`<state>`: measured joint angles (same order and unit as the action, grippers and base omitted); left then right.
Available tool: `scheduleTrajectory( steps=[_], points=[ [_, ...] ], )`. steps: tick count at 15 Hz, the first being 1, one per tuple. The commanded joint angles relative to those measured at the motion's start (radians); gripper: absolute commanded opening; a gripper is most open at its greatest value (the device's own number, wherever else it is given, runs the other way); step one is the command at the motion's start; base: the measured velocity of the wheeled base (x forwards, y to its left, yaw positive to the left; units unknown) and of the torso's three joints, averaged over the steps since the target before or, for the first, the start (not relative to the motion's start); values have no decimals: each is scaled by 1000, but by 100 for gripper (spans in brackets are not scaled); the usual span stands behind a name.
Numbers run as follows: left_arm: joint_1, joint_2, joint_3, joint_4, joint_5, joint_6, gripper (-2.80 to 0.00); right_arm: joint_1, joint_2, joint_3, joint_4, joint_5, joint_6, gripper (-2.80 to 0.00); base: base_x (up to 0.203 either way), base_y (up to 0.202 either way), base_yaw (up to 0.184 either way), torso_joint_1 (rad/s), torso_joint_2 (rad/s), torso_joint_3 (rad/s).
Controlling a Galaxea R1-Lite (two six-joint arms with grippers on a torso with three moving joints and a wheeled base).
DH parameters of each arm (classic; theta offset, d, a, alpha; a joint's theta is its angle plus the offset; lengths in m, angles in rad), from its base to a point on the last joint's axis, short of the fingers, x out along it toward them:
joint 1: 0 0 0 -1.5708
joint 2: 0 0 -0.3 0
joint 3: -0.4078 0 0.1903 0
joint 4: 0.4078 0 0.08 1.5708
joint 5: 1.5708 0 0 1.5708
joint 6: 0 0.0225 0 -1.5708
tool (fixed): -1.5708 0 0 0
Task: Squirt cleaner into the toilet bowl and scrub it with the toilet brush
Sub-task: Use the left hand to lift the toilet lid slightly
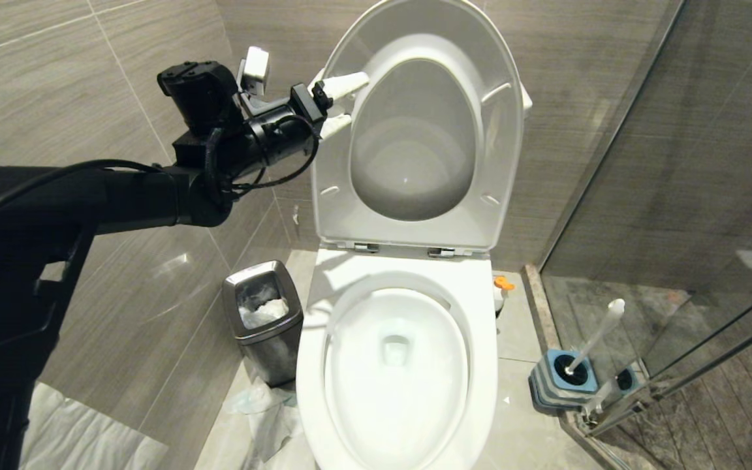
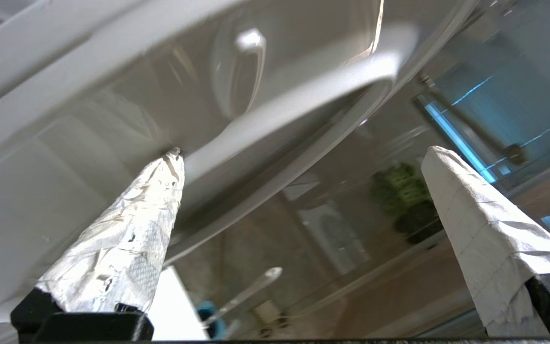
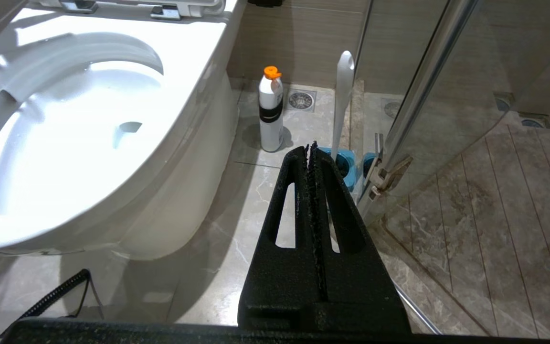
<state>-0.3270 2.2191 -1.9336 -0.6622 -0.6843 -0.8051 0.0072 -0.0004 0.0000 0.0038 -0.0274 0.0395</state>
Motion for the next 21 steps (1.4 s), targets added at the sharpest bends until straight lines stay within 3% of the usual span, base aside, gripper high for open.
scheduleTrajectory(
  steps=[1, 8, 13, 15, 21],
  points=[
    [-1, 29, -7, 14, -1, 64, 0, 0, 0, 2, 1, 0, 0, -280, 0, 0, 0, 0, 0, 0],
    [-5, 48, -13, 19, 26, 94, 0, 0, 0, 2, 1, 0, 0, -280, 0, 0, 0, 0, 0, 0],
    [10, 93, -15, 18, 38, 249, 0, 0, 0, 2, 1, 0, 0, -280, 0, 0, 0, 0, 0, 0],
    [17, 130, -29, 10, 77, 287, 0, 0, 0, 2, -1, 0, 0, -280, 0, 0, 0, 0, 0, 0],
    [39, 212, -31, -115, 83, 364, 0, 0, 0, 2, 1, 0, 0, -280, 0, 0, 0, 0, 0, 0]
  ],
)
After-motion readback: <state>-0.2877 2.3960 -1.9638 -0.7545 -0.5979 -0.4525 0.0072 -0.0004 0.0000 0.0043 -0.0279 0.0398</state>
